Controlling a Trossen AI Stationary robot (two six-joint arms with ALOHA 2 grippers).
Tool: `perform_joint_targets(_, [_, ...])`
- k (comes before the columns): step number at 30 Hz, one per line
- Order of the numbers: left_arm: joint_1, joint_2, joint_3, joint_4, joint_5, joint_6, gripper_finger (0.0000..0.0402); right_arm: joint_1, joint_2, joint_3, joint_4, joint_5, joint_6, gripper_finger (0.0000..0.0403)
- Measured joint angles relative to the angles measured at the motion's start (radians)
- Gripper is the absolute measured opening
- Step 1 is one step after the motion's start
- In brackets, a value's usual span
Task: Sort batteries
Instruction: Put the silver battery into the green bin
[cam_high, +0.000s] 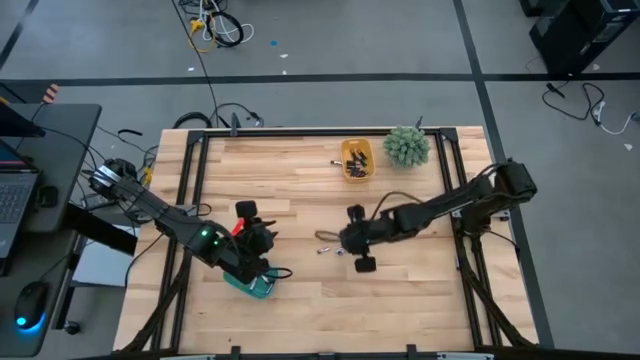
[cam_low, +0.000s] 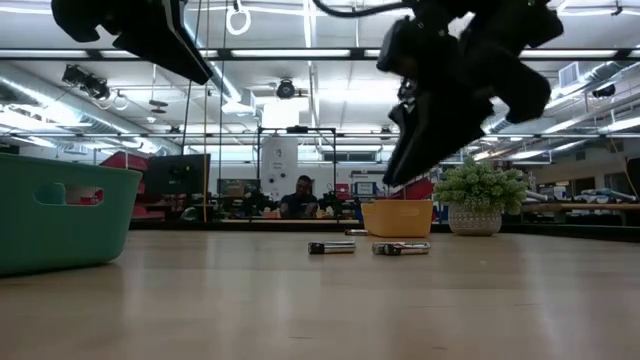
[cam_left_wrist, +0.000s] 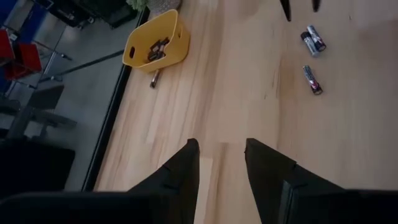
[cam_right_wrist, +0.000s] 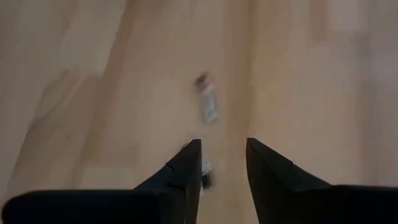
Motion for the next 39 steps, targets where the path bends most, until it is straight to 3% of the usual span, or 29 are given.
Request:
perform_joint_targets(13, [0.0,0.0,0.0,0.003,0.001,-0.003,0.0127,0.042,0.166,0.0,0.016,0.041,0.026,0.013])
perform_joint_targets(24, [0.0,0.0,0.0,0.006,0.001,-0.004,0.0127,0.035,0.138,0.0,0.029,0.045,0.023,0.0132])
perform_joint_targets(33, [0.0,0.0,0.0,0.038,0.001,0.001,0.0127,0.012,0.139,0.0,0.245,0.071,-0.043,0.0131])
perform_joint_targets(39, [0.0,0.0,0.0,0.042,0.001,0.001,0.0127,-0.007,0.155,0.001,0.379,0.028,-0.053,0.0131])
